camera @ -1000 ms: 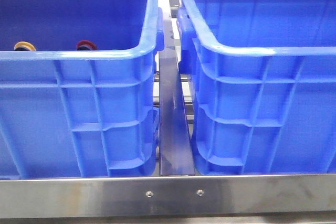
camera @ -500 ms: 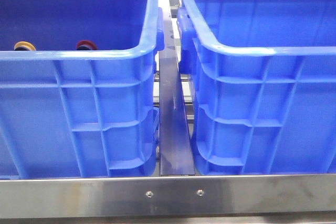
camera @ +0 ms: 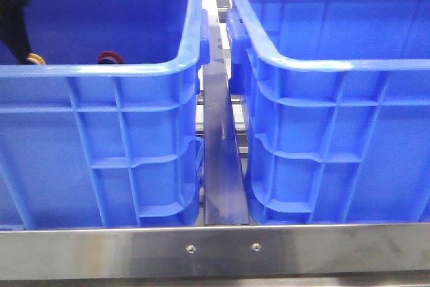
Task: Pick red and yellow buttons and place in box
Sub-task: 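Lower the left gripper into the button crate and grasp a yellow-capped button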
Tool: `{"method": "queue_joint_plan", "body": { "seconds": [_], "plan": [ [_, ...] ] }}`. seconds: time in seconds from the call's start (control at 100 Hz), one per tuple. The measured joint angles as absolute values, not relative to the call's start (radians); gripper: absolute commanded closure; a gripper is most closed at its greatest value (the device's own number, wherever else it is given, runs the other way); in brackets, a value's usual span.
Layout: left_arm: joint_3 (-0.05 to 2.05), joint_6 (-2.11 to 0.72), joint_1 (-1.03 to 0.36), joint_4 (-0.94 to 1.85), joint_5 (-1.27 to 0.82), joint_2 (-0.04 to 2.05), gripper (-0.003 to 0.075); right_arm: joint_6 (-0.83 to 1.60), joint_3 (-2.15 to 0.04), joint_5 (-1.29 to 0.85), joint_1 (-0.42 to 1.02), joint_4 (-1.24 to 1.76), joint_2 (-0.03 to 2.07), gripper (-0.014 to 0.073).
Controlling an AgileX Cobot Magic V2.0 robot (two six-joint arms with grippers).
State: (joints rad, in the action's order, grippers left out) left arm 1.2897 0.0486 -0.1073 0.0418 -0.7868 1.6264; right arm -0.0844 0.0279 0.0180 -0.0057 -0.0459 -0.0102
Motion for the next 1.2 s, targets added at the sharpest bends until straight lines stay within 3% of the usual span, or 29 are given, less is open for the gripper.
{"method": "queue_joint_plan", "body": {
  "seconds": [0.46, 0.53, 0.71, 0.79, 1.2],
  "plan": [
    [1.411, 0.049, -0.107, 0.042, -0.787, 1.835, 0.0215, -0.084, 0.028, 0.018, -0.006, -0.046, -0.010, 0.0653],
    [1.411, 0.049, -0.107, 0.042, -0.787, 1.840, 0.0267, -0.084, 0.028, 0.018, -0.006, -0.046, -0.010, 0.0653],
    [1.412, 0.049, -0.107, 0.028, -0.787, 1.840, 0.0506, -0.084, 0.028, 0.018, -0.006, -0.046, -0.010, 0.0653],
    [1.412, 0.049, -0.107, 0.019, -0.787, 1.840, 0.0577, -0.084, 0.028, 0.018, -0.006, -0.046, -0.010, 0.0653],
    [1.402, 0.009, -0.116, 0.042, -0.784, 1.743, 0.0603, -0.084, 0.028, 0.018, -0.006, -0.046, -0.010, 0.0653]
  ]
}}
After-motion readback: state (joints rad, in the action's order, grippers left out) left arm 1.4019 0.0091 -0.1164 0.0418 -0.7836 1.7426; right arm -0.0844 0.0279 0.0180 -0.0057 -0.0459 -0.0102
